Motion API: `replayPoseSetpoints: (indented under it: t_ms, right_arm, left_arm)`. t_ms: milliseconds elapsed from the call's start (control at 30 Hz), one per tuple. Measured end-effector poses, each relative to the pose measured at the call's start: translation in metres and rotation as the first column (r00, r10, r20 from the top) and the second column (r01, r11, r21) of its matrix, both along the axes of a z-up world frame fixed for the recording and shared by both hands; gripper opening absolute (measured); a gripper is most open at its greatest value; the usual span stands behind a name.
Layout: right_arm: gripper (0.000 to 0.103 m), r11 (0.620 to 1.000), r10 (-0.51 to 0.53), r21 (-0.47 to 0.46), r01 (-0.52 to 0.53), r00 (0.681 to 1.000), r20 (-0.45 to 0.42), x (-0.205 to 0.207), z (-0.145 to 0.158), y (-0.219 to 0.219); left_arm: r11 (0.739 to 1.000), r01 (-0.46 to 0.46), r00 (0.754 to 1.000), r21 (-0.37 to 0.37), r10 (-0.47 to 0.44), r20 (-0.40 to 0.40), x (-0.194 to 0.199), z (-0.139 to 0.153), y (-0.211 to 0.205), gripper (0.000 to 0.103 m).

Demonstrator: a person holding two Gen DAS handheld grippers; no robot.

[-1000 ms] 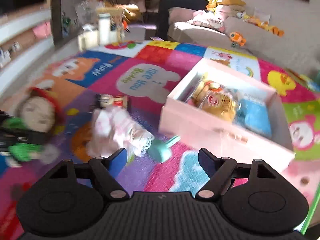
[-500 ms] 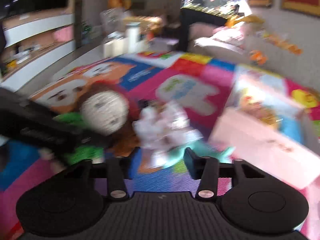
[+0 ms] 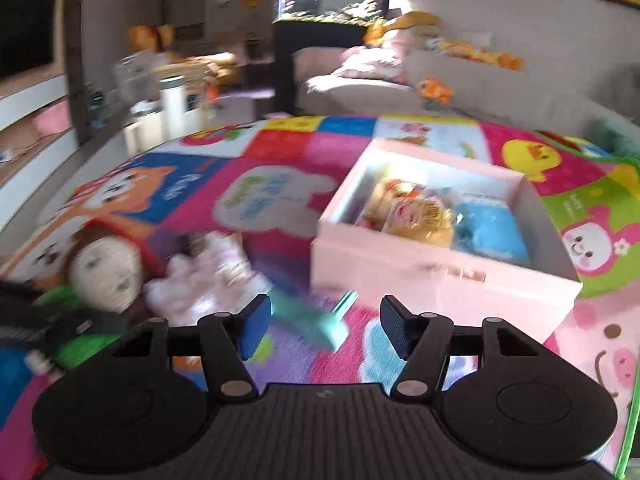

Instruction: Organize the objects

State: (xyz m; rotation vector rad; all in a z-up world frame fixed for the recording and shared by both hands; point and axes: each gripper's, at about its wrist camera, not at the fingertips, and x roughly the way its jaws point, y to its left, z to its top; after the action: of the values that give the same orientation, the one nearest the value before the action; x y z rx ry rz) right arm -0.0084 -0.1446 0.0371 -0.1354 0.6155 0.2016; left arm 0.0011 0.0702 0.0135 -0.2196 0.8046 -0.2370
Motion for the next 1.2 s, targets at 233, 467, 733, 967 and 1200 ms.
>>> replayPoseSetpoints:
  t_ms: [233, 467, 733, 967, 1200]
  right_arm:
    - [0.059, 0.964, 0.247, -0.104, -0.246, 0.969, -0.005, -0.012, -0.022, 0.044]
    - [0.071, 0.922, 0.376, -0.087, -0.377, 0.926, -0.024, -0.052, -0.008, 0.026]
    - [0.068, 0.972, 0.227, 0.061, -0.228, 0.974, 0.025, -0.031, 0.017, 0.002]
    - [0.057, 0.948, 0.315, 0.066, -0.311, 0.946, -0.073, -0.013, -0.006, 0.043]
    - [0.075, 0.875, 0.483, -0.035, -0.482, 0.876, -0.004, -0.069, 0.001, 0.048]
  left_arm:
    - [1.0, -0.006, 1.0, -0.007, 0.006, 0.0, -0.001, 0.0, 0.001, 0.046]
    - [1.0, -0.004, 1.0, -0.007, 0.004, 0.006, -0.002, -0.001, 0.001, 0.046]
    - [0.998, -0.056, 0.998, -0.009, 0.056, -0.006, -0.004, 0.001, 0.018, 0.046]
    - [0.988, -0.149, 0.989, -0.03, 0.149, -0.005, -0.007, 0.0, 0.047, 0.046]
    - [0.989, -0.148, 0.989, -0.026, 0.148, 0.018, -0.009, -0.001, 0.046, 0.046]
